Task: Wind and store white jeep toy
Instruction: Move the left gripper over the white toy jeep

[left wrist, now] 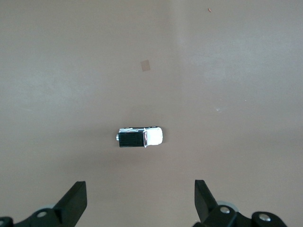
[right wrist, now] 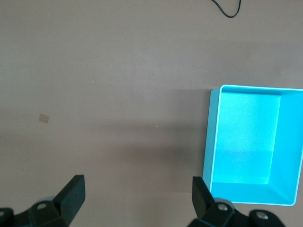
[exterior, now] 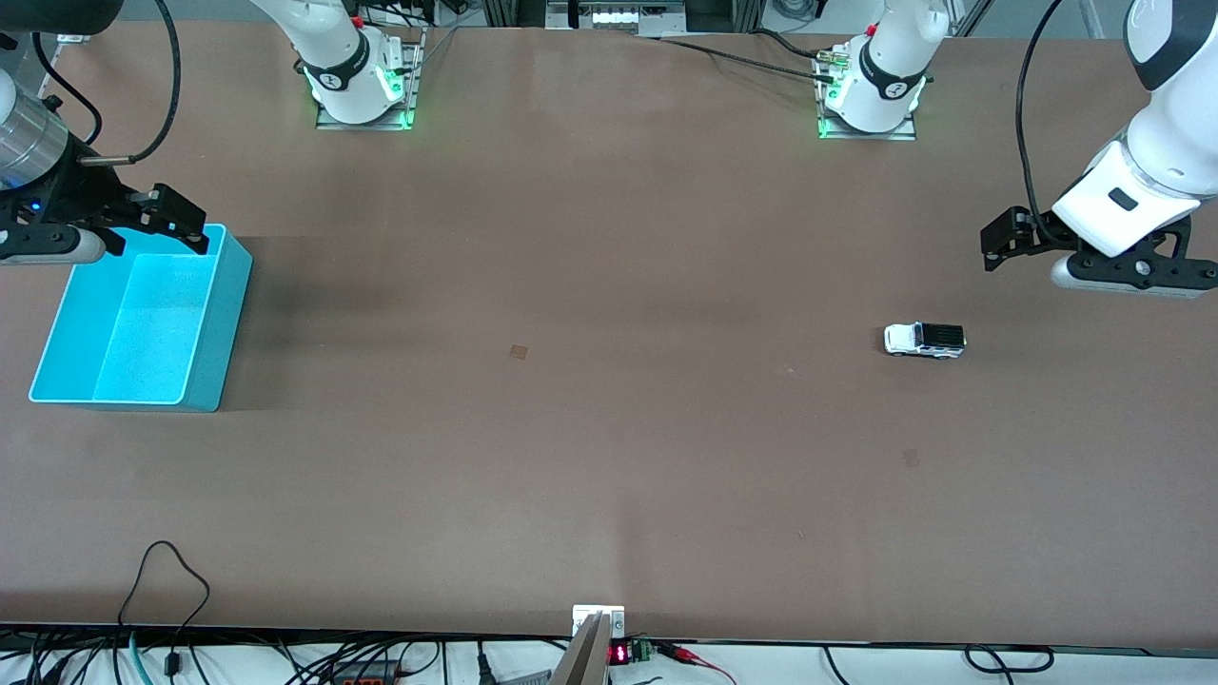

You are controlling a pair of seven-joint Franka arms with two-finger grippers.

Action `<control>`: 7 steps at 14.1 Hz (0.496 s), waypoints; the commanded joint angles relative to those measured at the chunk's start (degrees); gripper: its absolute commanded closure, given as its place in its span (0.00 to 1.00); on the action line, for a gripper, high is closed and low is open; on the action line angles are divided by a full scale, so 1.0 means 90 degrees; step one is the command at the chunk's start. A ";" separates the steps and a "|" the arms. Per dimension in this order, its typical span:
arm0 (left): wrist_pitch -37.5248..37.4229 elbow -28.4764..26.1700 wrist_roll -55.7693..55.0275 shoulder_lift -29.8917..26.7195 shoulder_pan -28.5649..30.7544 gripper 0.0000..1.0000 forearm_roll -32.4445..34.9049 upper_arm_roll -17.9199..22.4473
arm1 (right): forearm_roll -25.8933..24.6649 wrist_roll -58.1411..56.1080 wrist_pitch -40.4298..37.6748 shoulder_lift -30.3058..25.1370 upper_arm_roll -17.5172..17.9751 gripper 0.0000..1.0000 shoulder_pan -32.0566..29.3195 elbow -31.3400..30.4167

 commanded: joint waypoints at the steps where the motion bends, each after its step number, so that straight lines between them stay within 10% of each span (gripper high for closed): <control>1: -0.0099 0.0161 0.0085 0.0099 0.0053 0.00 -0.0111 0.0021 | -0.0022 -0.0038 -0.0088 0.0006 0.0040 0.00 -0.0037 0.0124; 7: -0.0303 0.0161 0.0085 0.0118 0.0044 0.00 -0.0111 0.0021 | -0.0022 -0.0038 -0.0098 0.0006 0.0040 0.00 -0.0037 0.0124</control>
